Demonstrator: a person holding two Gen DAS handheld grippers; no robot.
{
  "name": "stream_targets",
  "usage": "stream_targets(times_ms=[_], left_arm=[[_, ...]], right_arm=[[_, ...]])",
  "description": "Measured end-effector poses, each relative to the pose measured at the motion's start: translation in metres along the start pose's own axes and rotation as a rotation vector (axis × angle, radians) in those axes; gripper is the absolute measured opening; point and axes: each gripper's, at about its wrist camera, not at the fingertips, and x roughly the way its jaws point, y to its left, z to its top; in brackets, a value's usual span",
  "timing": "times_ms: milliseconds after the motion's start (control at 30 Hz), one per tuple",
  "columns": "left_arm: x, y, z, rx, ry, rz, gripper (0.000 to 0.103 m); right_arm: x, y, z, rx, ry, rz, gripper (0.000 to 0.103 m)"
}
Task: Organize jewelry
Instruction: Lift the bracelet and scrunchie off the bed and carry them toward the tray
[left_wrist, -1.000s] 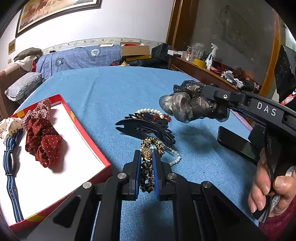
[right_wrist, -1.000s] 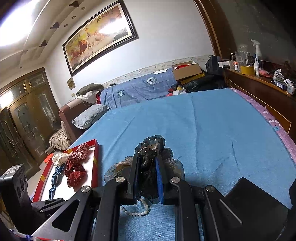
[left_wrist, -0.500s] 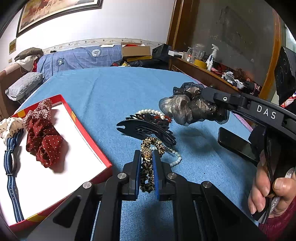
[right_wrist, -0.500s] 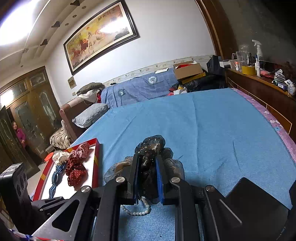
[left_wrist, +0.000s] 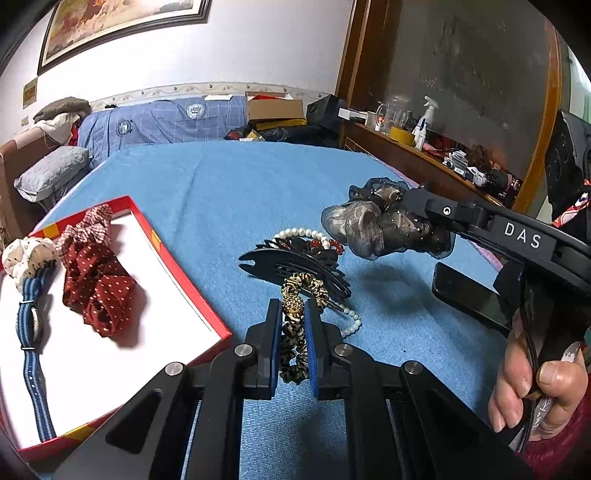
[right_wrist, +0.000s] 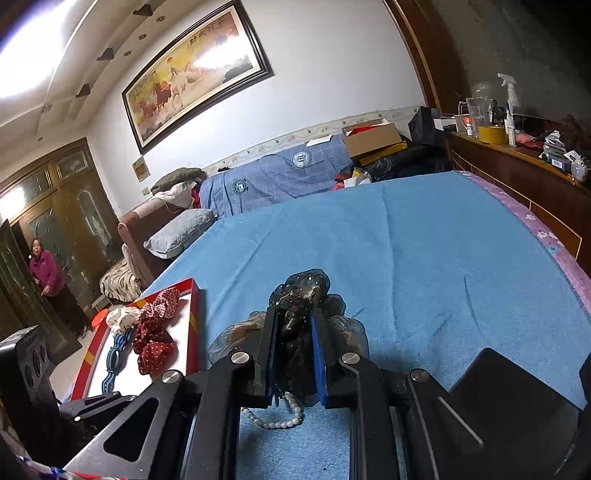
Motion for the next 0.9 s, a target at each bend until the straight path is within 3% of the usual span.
stream_targets(times_ms=[500,900], left_arm=[[-0.026,0.004,0.005,0.009,-0.051,0.042,0.011],[-0.046,0.024,0.005,-0.032,-0.087,0.064,0.011]], right_arm=[[-0.009,0.017,-0.002,-0.007,-0.004,0.038,0.018],[-0.003,0.053,-0.004,-0.064,0.017,0.069,0.018]])
